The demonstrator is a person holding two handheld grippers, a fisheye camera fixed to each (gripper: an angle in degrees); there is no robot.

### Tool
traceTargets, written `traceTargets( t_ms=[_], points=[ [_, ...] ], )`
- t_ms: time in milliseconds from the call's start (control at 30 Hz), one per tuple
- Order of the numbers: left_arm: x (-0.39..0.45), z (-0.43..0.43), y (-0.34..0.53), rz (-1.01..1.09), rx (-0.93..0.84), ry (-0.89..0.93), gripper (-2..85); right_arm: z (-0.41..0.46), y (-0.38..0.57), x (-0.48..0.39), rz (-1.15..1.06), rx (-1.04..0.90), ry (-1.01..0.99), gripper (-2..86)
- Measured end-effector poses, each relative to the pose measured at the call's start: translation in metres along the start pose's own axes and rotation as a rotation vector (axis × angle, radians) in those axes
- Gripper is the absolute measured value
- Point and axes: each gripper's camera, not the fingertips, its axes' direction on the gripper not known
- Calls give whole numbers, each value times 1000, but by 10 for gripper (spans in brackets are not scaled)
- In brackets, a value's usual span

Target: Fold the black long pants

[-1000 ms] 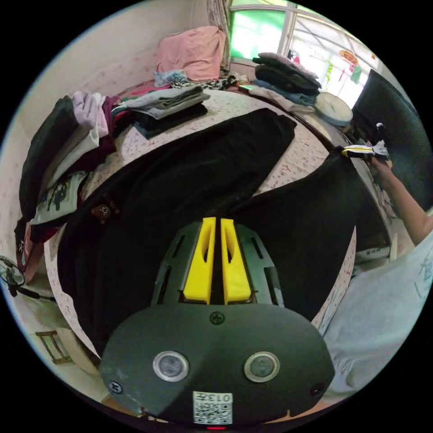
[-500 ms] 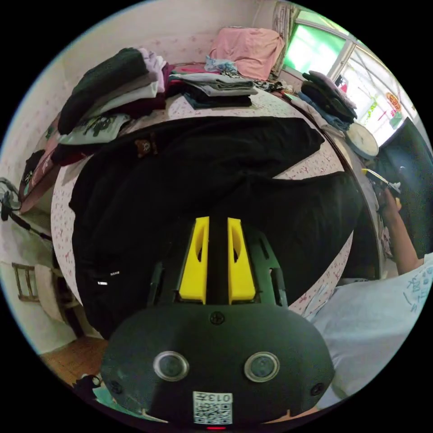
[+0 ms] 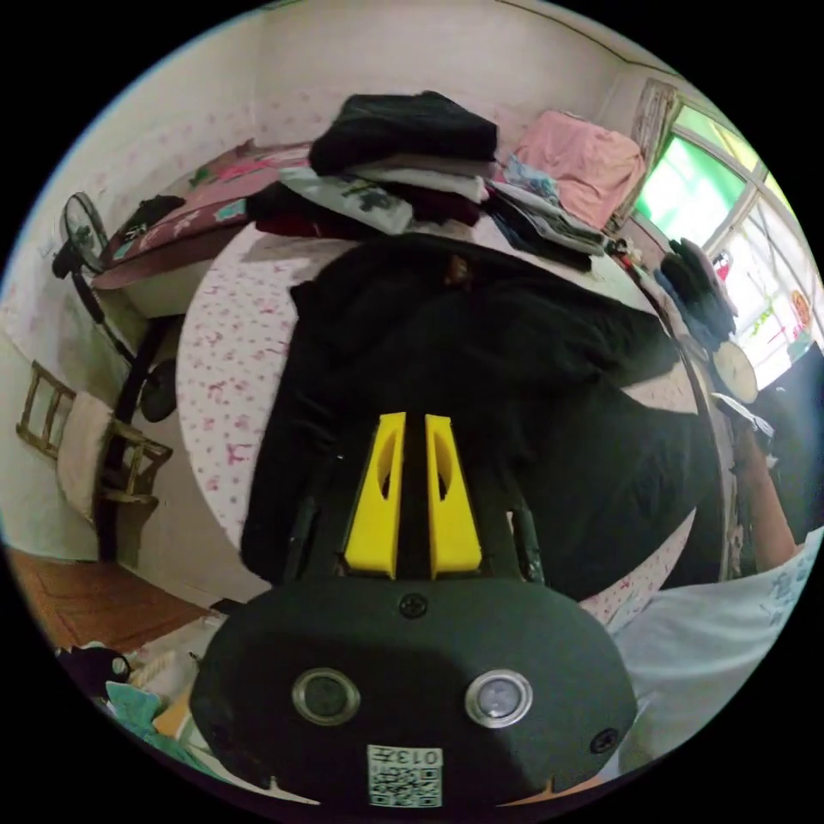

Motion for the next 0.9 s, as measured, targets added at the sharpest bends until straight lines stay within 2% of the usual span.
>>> traceTargets(
  t_ms=[133, 233, 400, 567, 700, 800, 900],
  points=[
    [-77, -4, -37, -88, 40, 26, 100, 27, -69, -79, -248, 24, -176, 26],
    [-111, 9, -65, -53, -9, 116, 141, 60, -125, -143, -400, 9, -258, 61],
    [-152, 22, -101, -54, -8, 194, 187, 110, -205, -231, -533, 47, -286, 83],
    [-174, 46, -127, 14, -128, 298, 140, 172, -263, -293, -670, -34, -264, 89],
    [-181, 27, -139, 88, -104, 269, 90, 212, -279, -308, -737, -170, -196, 49],
    [-190, -15, -148, 137, -52, 288, 85, 197, -291, -306, -731, -82, -216, 37],
    [-214, -35, -159, 102, -67, 252, 87, 177, -302, -308, -757, 3, -269, 34]
  ],
)
